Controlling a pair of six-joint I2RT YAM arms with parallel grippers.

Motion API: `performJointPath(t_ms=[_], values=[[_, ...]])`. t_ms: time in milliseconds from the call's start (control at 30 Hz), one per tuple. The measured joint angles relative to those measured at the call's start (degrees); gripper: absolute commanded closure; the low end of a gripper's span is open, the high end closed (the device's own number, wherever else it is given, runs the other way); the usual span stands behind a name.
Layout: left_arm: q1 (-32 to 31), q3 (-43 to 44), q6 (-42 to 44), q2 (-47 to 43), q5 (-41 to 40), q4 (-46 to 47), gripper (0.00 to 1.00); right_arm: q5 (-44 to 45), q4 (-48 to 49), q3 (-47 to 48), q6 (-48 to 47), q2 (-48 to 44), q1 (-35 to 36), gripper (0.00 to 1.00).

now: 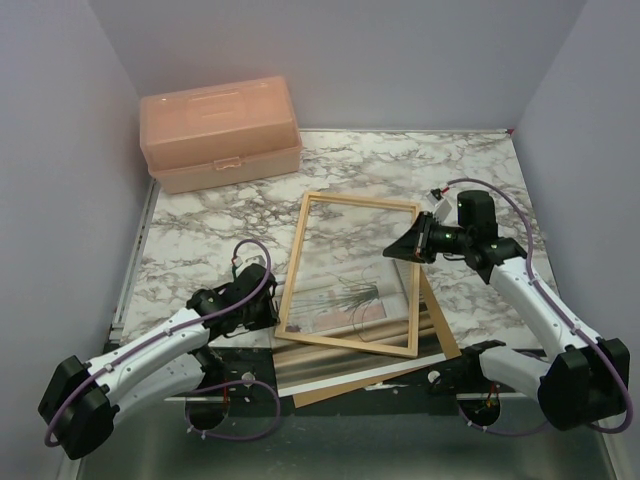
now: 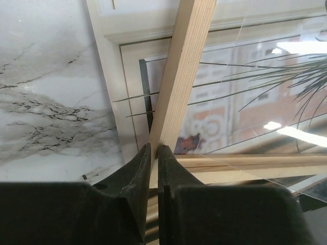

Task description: Put the photo into the frame

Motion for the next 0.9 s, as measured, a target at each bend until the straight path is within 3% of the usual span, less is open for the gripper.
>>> performJointPath(t_ms=[900], values=[[0.00,0.17,0.22,0.57,-0.04,0.55,0.90,-4.44,7.91,-3.82,3.78,0.96,0.00,0.99]])
